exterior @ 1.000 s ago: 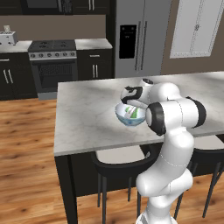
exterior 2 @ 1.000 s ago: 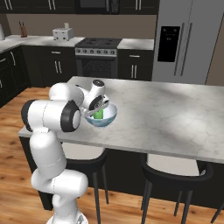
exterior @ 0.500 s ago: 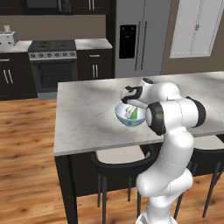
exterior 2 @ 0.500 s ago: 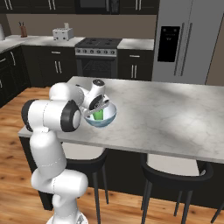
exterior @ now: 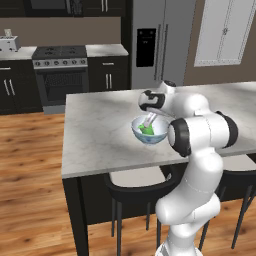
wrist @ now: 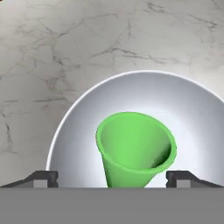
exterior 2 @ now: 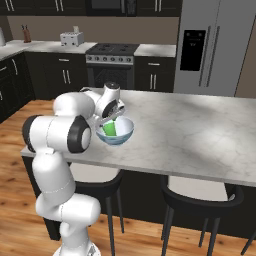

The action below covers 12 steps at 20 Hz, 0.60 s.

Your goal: Place the cup inside the bowl on the dining table and move the bowl to any counter.

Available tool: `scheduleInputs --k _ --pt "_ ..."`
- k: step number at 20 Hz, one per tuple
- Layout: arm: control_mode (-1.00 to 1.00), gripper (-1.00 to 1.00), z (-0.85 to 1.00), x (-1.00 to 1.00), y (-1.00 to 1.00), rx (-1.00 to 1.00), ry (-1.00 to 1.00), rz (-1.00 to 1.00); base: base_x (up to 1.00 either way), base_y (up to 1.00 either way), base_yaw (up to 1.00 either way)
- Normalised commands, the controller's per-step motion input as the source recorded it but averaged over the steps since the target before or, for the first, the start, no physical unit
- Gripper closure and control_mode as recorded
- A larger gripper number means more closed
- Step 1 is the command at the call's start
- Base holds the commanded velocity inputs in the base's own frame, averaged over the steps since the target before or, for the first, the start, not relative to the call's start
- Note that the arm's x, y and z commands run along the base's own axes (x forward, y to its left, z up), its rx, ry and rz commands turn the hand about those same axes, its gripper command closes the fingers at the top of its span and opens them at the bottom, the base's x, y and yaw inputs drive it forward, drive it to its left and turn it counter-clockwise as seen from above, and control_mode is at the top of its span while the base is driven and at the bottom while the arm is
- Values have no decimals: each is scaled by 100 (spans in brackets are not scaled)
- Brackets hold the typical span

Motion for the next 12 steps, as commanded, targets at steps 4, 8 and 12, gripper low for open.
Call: scheduleInputs --k 4,8,12 --pt "-100 -100 43 0 -6 0 0 0 0 0 0" --pt "-100 -100 25 0 -12 0 0 0 0 0 0" --pt "-100 -100 13 0 -19 0 0 -1 0 0 0"
